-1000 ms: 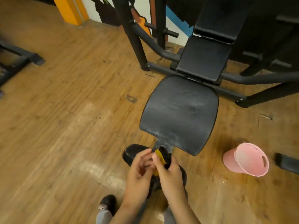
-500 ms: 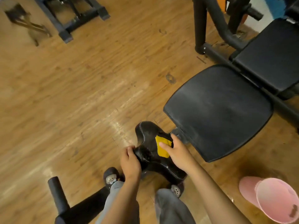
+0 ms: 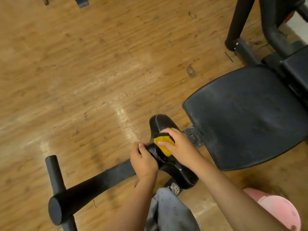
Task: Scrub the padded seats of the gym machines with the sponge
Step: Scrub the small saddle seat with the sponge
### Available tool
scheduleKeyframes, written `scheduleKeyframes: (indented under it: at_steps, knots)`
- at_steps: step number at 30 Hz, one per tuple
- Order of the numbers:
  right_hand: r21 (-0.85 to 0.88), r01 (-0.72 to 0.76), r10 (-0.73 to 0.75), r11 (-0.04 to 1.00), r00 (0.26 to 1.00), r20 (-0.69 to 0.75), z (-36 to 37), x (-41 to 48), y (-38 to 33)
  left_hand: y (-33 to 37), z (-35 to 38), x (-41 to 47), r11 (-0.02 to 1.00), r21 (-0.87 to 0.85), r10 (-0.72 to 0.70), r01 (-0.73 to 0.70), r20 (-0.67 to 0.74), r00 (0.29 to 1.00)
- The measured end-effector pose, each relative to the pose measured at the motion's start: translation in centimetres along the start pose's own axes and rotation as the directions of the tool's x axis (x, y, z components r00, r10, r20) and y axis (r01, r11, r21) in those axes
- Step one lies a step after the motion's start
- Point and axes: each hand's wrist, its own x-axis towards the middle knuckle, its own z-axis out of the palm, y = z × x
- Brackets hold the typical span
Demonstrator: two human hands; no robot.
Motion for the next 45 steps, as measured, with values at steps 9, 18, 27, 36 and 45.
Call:
scheduleKeyframes:
  at_steps: [9,18,27,36,45]
  knots:
    - [0.183,-0.043,0.109,0.982,0.924,-0.368,4.5,-4.0,1.0,-0.3,0.2,0.3,0.999,-0.05,0.003,-0.001,0.047,0.999]
    - [0.209,-0.007,0.109,0.978,0.869,-0.482,7.0,-6.6,0.1,0.0,0.2,0.2,0.999,-0.033,-0.019,0.02,0.047,0.999]
    - [0.119,-0.019,0.047,0.993,0.97,-0.239,1.9,-1.7,2.9,0.1,0.1,0.0,0.997,-0.075,0.005,-0.006,-0.003,1.0]
    - [0.065,0.248,-0.241,0.967,0.965,-0.101,1.3,0.4,2.1,-0.3,0.5,0.2,0.996,-0.083,0.009,-0.016,-0.085,0.996]
    - [-0.074,0.076,-0.046,0.994,0.938,0.343,-2.6,6.6,3.4,-0.2,0.4,0.1,0.997,-0.069,0.032,-0.037,-0.072,0.997]
